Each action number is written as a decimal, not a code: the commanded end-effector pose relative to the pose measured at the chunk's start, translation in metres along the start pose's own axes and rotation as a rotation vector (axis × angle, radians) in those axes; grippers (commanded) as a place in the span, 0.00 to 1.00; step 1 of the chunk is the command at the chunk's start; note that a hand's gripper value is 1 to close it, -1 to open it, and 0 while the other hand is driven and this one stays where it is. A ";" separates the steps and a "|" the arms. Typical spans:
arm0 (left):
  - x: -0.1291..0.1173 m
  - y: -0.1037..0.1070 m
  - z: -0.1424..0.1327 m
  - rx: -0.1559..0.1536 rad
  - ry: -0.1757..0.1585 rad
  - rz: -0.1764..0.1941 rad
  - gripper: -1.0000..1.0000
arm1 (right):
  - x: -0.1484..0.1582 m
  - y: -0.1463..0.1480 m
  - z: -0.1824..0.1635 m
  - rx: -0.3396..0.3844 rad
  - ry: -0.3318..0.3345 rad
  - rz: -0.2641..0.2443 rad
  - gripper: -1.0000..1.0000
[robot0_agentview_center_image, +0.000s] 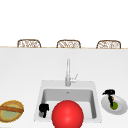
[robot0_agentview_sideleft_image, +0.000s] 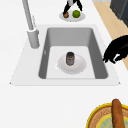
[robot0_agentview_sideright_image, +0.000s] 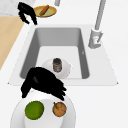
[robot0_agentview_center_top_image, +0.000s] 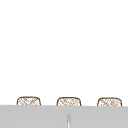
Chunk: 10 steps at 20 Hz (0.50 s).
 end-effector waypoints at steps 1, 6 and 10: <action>0.000 0.000 0.000 0.000 0.000 0.000 0.50 | -0.012 0.006 0.006 0.078 0.022 0.003 0.00; 0.000 0.000 0.000 0.000 0.000 0.000 0.50 | -0.048 0.014 0.018 0.109 0.007 -0.009 0.00; 0.000 0.000 0.000 0.000 0.000 0.000 0.50 | -0.059 0.028 0.034 0.072 -0.014 -0.031 0.00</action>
